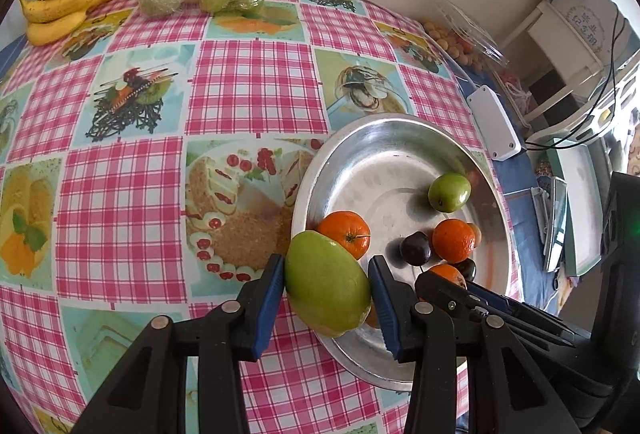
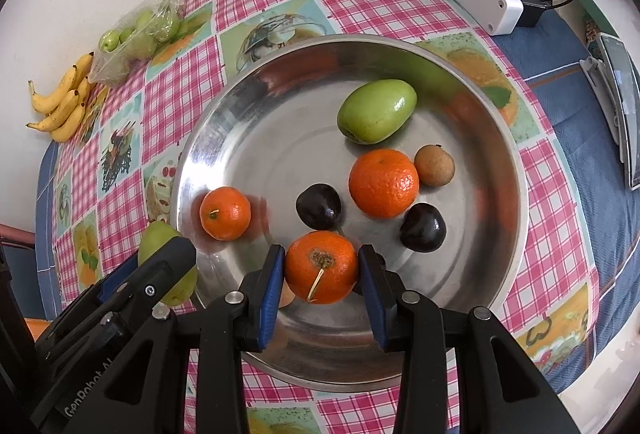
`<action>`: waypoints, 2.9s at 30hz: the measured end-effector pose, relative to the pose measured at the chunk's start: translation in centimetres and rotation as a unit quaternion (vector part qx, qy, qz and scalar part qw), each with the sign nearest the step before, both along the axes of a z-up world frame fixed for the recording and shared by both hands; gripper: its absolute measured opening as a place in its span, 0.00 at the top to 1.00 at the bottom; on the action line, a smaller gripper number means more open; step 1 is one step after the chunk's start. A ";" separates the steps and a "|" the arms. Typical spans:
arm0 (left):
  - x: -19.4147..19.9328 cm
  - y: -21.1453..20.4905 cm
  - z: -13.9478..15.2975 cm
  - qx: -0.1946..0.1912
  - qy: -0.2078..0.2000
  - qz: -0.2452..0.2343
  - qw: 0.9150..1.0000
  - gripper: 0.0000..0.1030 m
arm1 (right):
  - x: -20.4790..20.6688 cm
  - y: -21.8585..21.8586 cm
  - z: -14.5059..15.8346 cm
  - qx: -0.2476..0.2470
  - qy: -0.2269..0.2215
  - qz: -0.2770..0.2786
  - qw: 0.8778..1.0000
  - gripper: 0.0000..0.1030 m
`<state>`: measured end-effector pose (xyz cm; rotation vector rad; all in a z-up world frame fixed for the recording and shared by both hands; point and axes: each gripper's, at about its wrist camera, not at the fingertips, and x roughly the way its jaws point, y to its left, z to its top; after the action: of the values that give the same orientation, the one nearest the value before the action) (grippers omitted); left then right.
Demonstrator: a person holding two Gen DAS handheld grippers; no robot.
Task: Organize fruits
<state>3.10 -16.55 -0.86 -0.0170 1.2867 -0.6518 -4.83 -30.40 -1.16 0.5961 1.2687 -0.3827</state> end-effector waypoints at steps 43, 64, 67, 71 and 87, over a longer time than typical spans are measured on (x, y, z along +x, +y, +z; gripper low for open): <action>2.8 5.0 -0.5 0.148 -0.095 0.074 0.982 0.00 | 1.4 0.6 0.2 -0.026 -0.011 0.033 0.999 0.22; 2.3 7.9 -0.8 0.158 -0.120 0.082 0.977 0.00 | 1.5 2.0 1.2 -0.056 -0.032 0.051 0.997 0.03; 1.7 8.4 -0.5 0.167 -0.132 0.082 0.973 0.00 | 1.3 2.2 1.5 -0.060 -0.037 0.052 0.996 0.03; 1.0 9.1 0.2 0.172 -0.150 0.088 0.970 0.00 | 0.8 2.7 1.8 -0.070 -0.041 0.057 0.995 0.03; -2.5 11.5 2.0 0.205 -0.182 0.127 0.953 0.00 | -2.4 5.3 2.5 -0.100 -0.062 0.075 0.990 0.03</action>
<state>0.57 -5.02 1.15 0.2646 1.0167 -0.1468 -7.18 -25.10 1.33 0.3464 1.1311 -0.3370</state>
